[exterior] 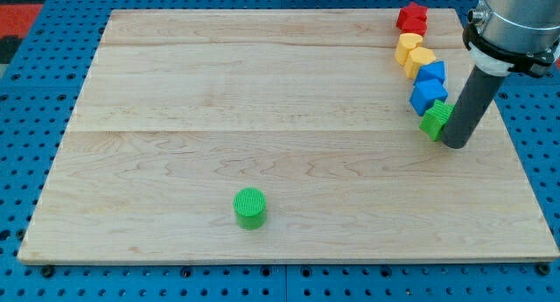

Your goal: Slide the green circle towards the center right

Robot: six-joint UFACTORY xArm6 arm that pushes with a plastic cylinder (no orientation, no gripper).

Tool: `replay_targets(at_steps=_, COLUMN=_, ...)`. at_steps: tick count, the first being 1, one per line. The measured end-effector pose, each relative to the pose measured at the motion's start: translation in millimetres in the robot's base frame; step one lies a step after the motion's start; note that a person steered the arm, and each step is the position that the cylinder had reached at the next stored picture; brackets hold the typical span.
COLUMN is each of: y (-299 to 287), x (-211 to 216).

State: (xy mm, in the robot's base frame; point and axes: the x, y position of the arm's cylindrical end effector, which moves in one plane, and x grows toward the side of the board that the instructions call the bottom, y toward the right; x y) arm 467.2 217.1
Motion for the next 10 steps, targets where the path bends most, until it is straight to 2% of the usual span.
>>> replay_targets(at_steps=1, y=-2.0, x=34.6)
replay_targets(at_steps=2, y=-50.1, x=50.6)
replay_targets(at_steps=4, y=-186.5, x=-10.6)
replay_targets(at_steps=5, y=-291.3, x=-4.7)
replay_targets(at_steps=6, y=-383.6, x=35.2)
replay_targets(at_steps=7, y=-404.7, x=94.9)
replay_targets(at_steps=8, y=-362.8, x=104.9)
replay_targets(at_steps=9, y=-276.8, x=102.1)
replay_targets(at_steps=10, y=-219.4, x=96.8)
